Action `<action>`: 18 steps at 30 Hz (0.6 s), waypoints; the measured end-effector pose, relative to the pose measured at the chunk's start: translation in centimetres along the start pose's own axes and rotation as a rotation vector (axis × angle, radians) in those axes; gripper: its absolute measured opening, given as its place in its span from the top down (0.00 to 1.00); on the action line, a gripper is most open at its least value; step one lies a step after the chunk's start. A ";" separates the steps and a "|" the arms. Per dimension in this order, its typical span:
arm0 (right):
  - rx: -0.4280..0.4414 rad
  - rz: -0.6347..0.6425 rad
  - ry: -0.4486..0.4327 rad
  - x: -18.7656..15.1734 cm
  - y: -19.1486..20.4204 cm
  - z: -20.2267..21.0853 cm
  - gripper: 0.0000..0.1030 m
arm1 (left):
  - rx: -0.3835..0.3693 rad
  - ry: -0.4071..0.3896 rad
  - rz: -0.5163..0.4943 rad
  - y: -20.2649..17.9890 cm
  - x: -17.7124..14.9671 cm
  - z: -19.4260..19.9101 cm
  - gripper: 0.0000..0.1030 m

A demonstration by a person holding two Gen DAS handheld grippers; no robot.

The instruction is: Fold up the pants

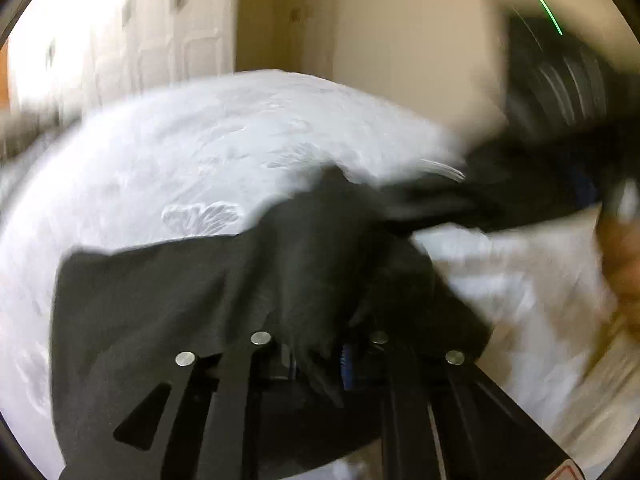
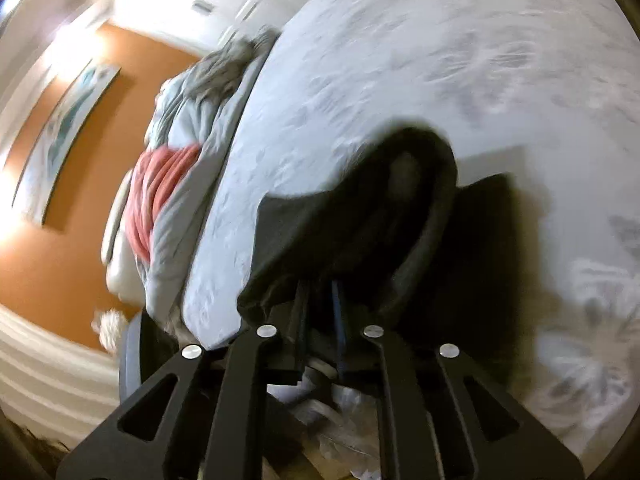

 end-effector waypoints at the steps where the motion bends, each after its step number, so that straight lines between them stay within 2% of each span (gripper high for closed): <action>1: -0.075 0.034 -0.047 0.9 -0.5 1.5 0.69 | -0.007 -0.016 0.057 1.7 1.1 1.0 0.89; 2: -0.194 0.097 -0.081 1.4 -1.2 2.9 0.45 | 0.007 -0.054 0.103 4.0 2.4 2.6 0.89; 3: -0.316 0.157 -0.104 1.6 -1.8 4.1 0.37 | 0.016 -0.084 0.134 5.7 3.2 3.9 0.89; 4: -0.411 0.197 -0.102 1.6 -2.5 4.8 0.35 | 0.020 -0.110 0.169 7.4 3.9 5.3 0.89; 5: -0.488 0.212 -0.054 0.9 -3.8 4.5 0.35 | 0.027 -0.136 0.216 9.7 4.6 7.0 0.89; 6: -0.520 0.207 0.001 0.0 -5.0 3.7 0.35 | 0.036 -0.153 0.256 11.6 5.1 8.4 0.89; 7: -0.530 0.195 0.037 -0.8 -5.8 2.9 0.36 | 0.041 -0.163 0.279 12.8 5.4 9.2 0.89; 8: -0.524 0.180 0.097 -2.1 -6.8 1.0 0.42 | 0.060 -0.180 0.307 14.8 5.7 10.4 0.89; 9: -0.512 0.183 0.153 -3.2 -7.5 -0.8 0.54 | 0.084 -0.192 0.330 16.4 6.0 11.2 0.89; 10: -0.533 0.239 0.142 -3.3 -7.4 -1.6 0.73 | 0.112 -0.203 0.357 18.3 6.2 12.1 0.89; 11: -0.506 0.273 0.148 -3.3 -6.6 -2.1 0.89 | 0.130 -0.208 0.381 19.7 6.2 12.7 0.89; 12: -0.486 0.274 0.139 -3.0 -5.7 -1.9 0.89 | 0.152 -0.214 0.408 21.3 6.1 13.3 0.89; 15: -0.401 0.310 -0.046 -0.5 -1.0 3.1 0.91 | 0.247 -0.227 0.433 24.9 5.5 14.2 0.89; 16: -0.406 0.329 -0.070 -0.3 -0.4 4.3 0.91 | 0.270 -0.224 0.441 25.8 5.2 13.9 0.89; 18: -0.507 0.334 -0.064 -0.4 -2.0 6.2 0.89 | 0.304 -0.199 0.470 27.5 3.5 13.2 0.89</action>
Point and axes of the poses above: each gripper's, at about its wrist camera, not at the fingertips, and z roughly against the way its jaws point, y to its left, x to its top, the point moved 10 cm from there along -z, roughly the way its jaws point, and after that the axes turned 14 degrees about x, right-handed, at the moved point
